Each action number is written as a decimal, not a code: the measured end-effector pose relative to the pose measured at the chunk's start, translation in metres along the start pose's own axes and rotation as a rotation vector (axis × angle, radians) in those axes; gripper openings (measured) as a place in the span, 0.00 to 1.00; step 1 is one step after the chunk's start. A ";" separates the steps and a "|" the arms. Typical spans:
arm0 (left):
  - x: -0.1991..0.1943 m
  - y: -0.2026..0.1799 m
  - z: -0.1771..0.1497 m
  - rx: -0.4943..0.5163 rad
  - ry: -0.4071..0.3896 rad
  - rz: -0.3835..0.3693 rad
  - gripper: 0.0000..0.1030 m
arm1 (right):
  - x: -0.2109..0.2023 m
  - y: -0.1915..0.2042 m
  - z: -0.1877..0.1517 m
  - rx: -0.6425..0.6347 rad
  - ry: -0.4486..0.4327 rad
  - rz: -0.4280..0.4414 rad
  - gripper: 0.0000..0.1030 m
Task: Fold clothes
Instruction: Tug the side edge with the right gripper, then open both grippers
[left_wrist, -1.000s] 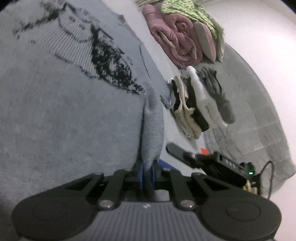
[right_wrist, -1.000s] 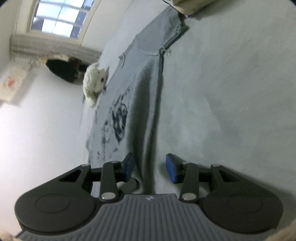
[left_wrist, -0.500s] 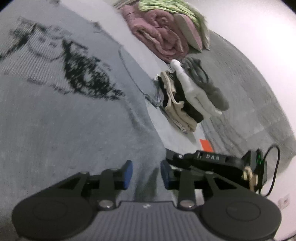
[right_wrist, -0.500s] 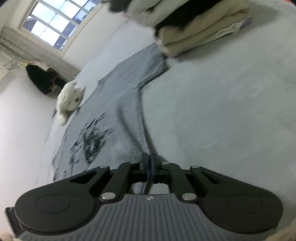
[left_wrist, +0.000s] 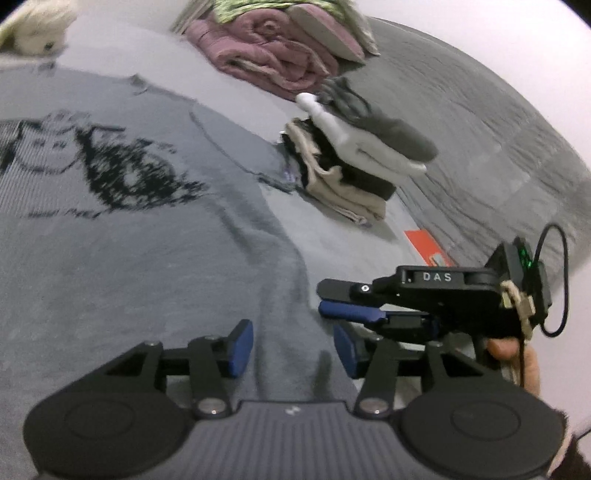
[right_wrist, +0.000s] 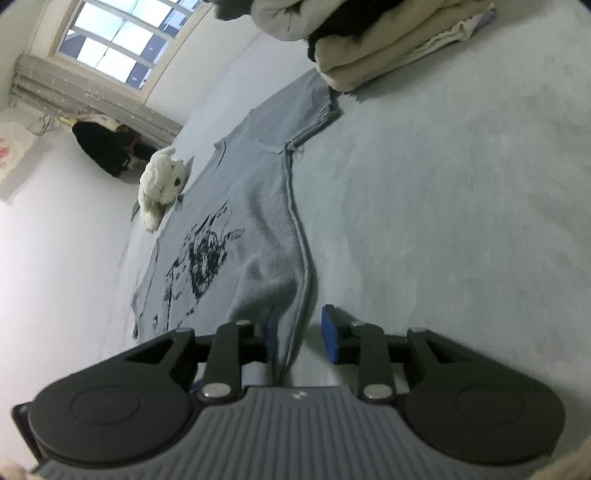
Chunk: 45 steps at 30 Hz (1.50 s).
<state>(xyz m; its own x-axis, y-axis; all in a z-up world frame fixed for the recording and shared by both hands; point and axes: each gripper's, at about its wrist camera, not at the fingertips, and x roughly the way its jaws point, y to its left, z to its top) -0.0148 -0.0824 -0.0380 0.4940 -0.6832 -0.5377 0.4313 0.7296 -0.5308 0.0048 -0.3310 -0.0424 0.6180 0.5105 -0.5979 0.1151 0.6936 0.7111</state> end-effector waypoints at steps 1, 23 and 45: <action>0.000 -0.005 0.000 0.027 -0.007 0.009 0.48 | 0.001 0.003 -0.001 -0.017 0.002 -0.011 0.31; -0.001 -0.010 -0.019 0.207 0.074 0.099 0.38 | 0.017 0.053 -0.019 -0.378 -0.087 -0.307 0.03; -0.077 0.027 -0.021 0.101 0.066 0.273 0.49 | 0.005 0.032 -0.017 -0.249 0.047 -0.215 0.33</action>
<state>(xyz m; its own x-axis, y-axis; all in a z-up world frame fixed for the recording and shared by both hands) -0.0570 -0.0105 -0.0251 0.5531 -0.4594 -0.6950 0.3642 0.8836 -0.2943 -0.0017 -0.2975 -0.0289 0.5628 0.3579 -0.7451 0.0420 0.8878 0.4582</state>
